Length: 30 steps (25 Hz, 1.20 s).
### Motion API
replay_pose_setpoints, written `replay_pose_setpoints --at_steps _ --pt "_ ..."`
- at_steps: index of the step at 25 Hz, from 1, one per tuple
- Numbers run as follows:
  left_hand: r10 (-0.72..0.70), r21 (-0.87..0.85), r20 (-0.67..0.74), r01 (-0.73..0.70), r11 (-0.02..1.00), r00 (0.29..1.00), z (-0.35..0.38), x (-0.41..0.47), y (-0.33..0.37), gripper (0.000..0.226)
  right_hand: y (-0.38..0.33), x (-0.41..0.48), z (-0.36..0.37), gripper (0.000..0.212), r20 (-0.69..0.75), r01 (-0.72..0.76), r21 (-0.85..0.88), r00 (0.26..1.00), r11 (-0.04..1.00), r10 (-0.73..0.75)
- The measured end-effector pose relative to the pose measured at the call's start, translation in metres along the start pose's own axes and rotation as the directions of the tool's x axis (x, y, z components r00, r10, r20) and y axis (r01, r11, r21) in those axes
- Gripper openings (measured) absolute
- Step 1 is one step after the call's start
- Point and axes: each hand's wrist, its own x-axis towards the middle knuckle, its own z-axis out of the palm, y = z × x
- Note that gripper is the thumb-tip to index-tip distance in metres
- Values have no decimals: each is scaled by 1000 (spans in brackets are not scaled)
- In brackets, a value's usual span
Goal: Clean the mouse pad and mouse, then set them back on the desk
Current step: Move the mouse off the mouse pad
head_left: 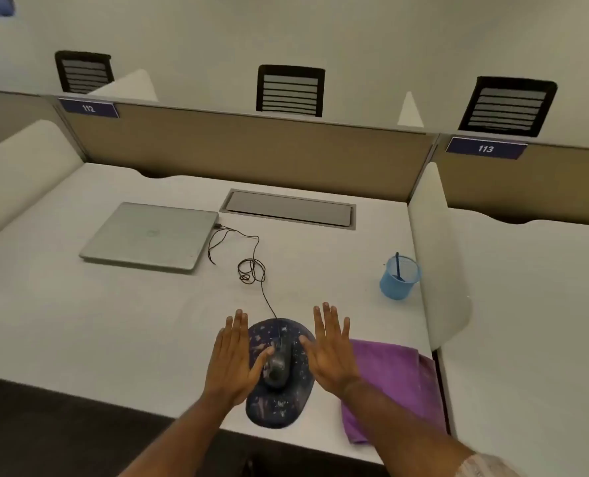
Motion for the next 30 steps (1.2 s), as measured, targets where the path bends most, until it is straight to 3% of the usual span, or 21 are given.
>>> replay_pose_setpoints --at_steps 7,12,21,26,30 --pt "-87 -38 114 92 995 990 26 -41 -16 105 0 -42 43 86 91 -71 112 994 991 61" --pt "-81 -52 173 92 994 982 36 -54 -19 106 8 -50 57 83 139 -95 179 988 979 70" --pt "-93 -48 233 107 993 968 50 -61 -24 106 12 -49 62 87 167 -91 162 984 983 64" --pt "-75 -70 230 93 993 970 43 -60 -34 104 -1 -44 53 84 119 -188 219 979 957 165" --pt "-123 -31 208 133 991 970 29 -58 -65 103 -27 -34 40 79 -13 -199 179 979 964 205"
